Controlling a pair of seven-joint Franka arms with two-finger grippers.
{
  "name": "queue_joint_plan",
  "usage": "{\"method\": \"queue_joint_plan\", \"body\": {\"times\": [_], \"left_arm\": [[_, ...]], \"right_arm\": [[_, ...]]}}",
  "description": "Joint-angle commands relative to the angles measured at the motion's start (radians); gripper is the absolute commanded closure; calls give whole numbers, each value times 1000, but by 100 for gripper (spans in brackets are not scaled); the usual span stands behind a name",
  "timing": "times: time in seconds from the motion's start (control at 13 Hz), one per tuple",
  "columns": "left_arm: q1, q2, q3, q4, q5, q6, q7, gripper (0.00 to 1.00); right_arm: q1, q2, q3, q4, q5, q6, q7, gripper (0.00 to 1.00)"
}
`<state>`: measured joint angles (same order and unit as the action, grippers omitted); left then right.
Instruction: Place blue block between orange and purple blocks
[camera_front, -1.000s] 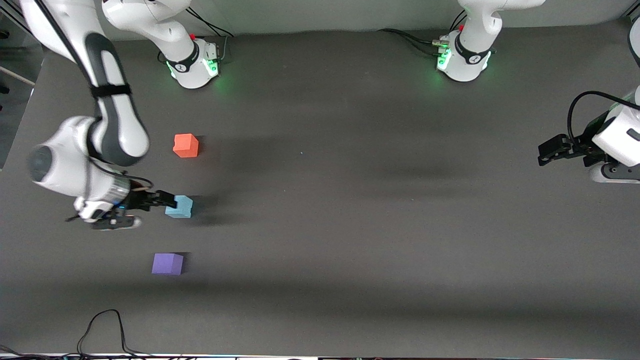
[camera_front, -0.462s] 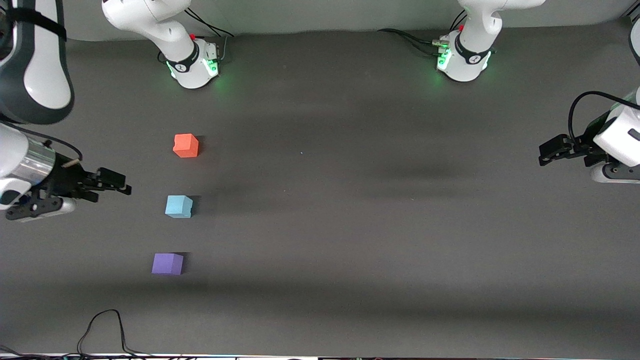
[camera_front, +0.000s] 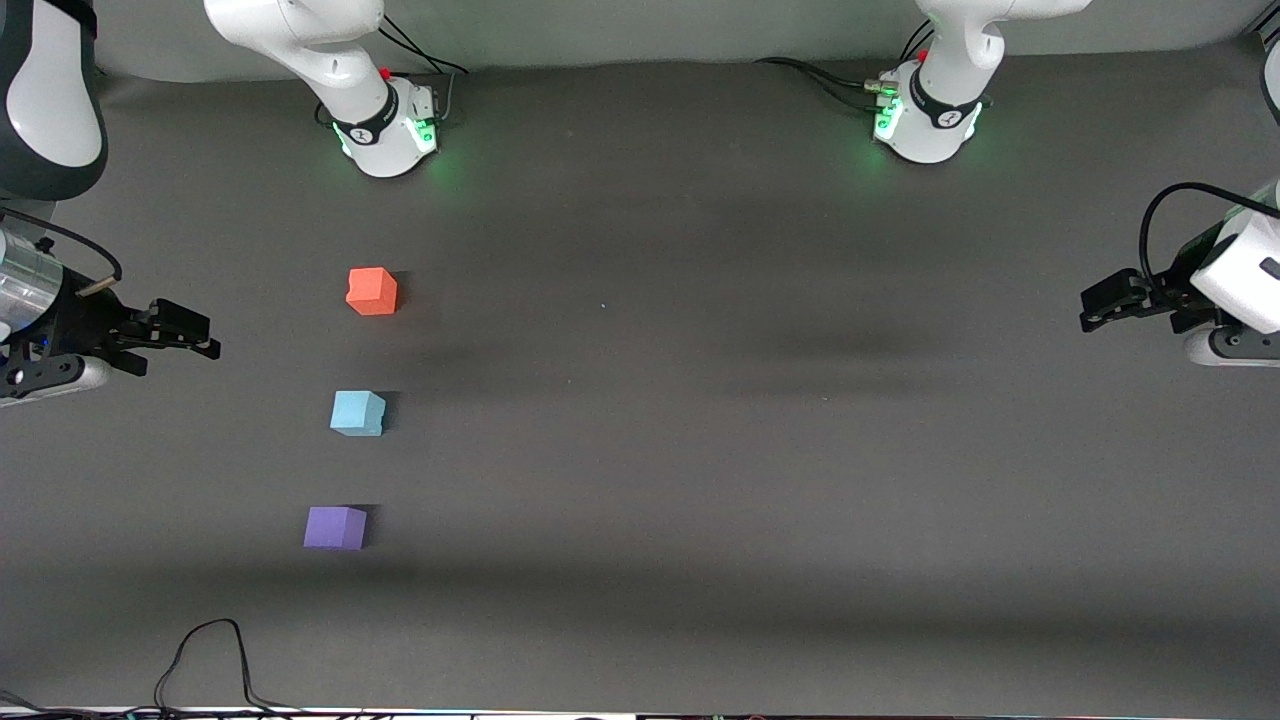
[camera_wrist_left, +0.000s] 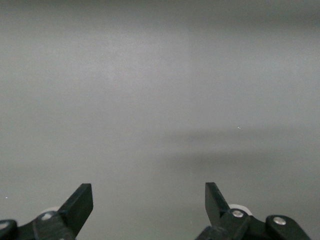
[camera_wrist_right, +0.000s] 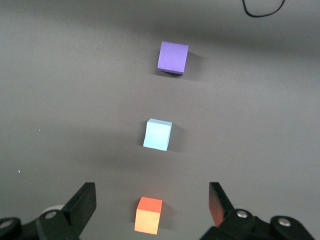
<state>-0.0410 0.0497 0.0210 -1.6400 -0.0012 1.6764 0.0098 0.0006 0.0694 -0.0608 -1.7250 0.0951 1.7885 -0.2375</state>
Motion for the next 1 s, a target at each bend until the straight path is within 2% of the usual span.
{"method": "queue_joint_plan", "body": {"times": [0.0,0.08,0.31,0.46,0.77,0.85,0.92], "left_arm": [[4,-13,1,-4,-13,-4,18,0],[4,-14,1,-4,-13,-4,18,0],[4,-14,1,-4,-13,-6,18,0],[4,-14,1,-4,-13,-6,18,0],[6,-14,1,-4,-14,-4,18,0],[6,-13,2,-4,-14,-4,18,0],[6,-13,2,-4,-23,-4,18,0]], "right_arm": [[-98,-40,151,-38,-35,6,39,0],[-102,-48,168,-42,-37,6,81,0],[-111,-56,170,-45,-44,6,93,0],[-99,-59,168,-42,-119,2,93,0],[-80,-83,150,-28,-121,-34,92,0],[-80,-89,136,14,-118,-38,101,0],[-79,-91,136,53,-118,-104,109,0]]}}
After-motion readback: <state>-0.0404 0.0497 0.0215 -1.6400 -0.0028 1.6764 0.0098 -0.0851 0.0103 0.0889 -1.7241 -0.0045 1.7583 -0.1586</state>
